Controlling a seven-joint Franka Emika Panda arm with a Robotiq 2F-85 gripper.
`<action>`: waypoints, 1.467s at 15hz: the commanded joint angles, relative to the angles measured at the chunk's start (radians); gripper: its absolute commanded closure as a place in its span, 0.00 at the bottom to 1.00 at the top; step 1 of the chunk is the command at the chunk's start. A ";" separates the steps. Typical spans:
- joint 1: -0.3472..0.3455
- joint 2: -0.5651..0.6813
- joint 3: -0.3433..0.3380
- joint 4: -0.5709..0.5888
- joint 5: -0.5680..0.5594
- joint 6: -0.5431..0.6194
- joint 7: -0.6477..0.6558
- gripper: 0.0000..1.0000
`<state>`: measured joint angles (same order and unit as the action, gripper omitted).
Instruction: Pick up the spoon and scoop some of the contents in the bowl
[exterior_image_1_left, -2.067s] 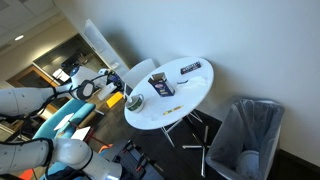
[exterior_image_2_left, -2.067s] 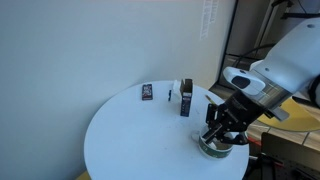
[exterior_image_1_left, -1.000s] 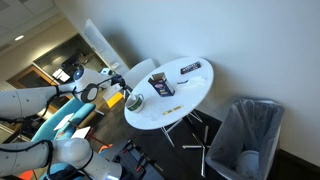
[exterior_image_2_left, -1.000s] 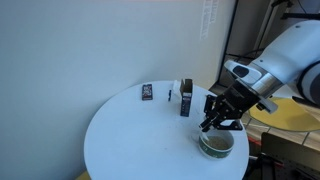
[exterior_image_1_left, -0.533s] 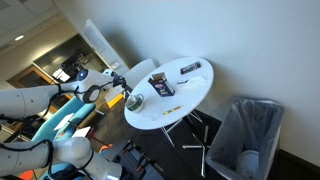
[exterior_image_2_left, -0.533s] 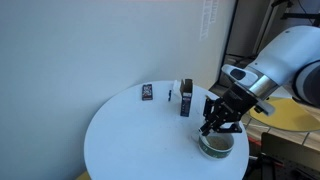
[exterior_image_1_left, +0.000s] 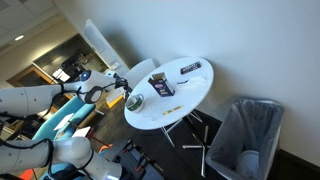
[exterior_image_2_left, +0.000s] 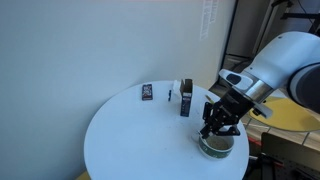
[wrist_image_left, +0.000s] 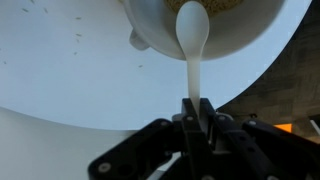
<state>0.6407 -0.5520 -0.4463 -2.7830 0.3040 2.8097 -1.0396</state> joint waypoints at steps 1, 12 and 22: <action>0.007 0.024 0.008 0.000 0.029 0.021 -0.030 0.97; 0.014 0.104 0.009 0.000 0.043 0.026 -0.087 0.97; -0.112 0.125 0.120 0.001 -0.009 -0.036 -0.040 0.97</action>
<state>0.5936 -0.4476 -0.3887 -2.7826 0.3147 2.8037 -1.0958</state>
